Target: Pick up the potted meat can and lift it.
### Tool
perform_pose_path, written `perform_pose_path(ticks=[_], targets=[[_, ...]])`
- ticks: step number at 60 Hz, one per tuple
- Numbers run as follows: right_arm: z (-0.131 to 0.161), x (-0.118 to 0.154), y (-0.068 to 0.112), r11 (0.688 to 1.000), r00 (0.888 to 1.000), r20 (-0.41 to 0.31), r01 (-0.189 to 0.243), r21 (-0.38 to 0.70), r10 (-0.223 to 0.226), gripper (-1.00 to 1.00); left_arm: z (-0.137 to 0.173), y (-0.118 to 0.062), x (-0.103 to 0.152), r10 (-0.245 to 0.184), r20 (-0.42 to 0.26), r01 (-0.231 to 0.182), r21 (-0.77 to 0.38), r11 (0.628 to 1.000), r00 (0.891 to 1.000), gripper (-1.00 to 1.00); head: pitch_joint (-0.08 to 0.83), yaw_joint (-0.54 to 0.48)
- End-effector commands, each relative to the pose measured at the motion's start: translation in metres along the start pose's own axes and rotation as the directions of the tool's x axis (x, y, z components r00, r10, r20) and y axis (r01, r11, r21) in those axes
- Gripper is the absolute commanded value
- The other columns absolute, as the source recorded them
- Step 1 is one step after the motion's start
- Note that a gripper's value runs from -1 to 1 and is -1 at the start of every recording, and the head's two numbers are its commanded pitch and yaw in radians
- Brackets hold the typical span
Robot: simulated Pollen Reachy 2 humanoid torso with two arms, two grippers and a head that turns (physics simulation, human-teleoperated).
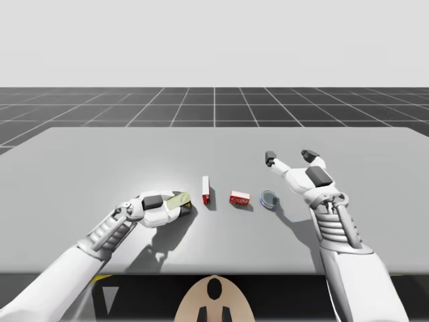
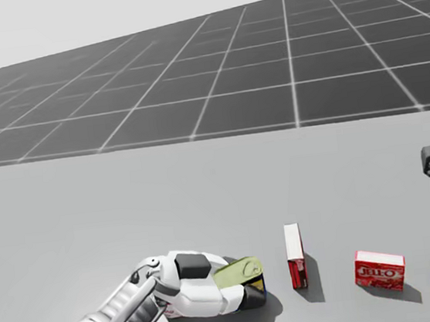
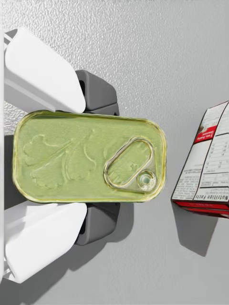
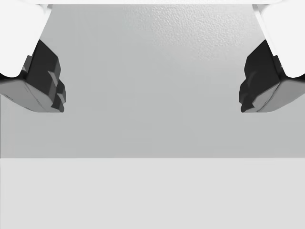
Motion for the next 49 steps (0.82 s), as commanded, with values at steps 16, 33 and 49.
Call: perform_pose_path(ticks=[16, 33, 49], targets=[[0.002, 0.002, -0.004, 1.000, 1.000, -0.022, -0.009, -0.001, 0.009, -1.00, 0.042, 0.009, 0.029, -0.031, 0.039, 0.027, 0.091, 0.995, 0.999, 1.00, 0.328, 0.26], [0.002, 0.000, -0.004, 0.998, 0.998, -0.006, -0.059, 0.020, 0.059, -1.00, 0.096, 0.016, 0.081, -0.101, 0.165, 0.063, 0.224, 0.973, 0.981, 1.00, 0.320, 0.26], [0.002, -0.001, -0.002, 0.996, 0.996, 0.002, -0.086, 0.019, 0.086, -1.00, 0.151, 0.006, 0.147, -0.202, 0.325, 0.077, 0.358, 0.931, 0.924, 1.00, 0.316, 0.27]])
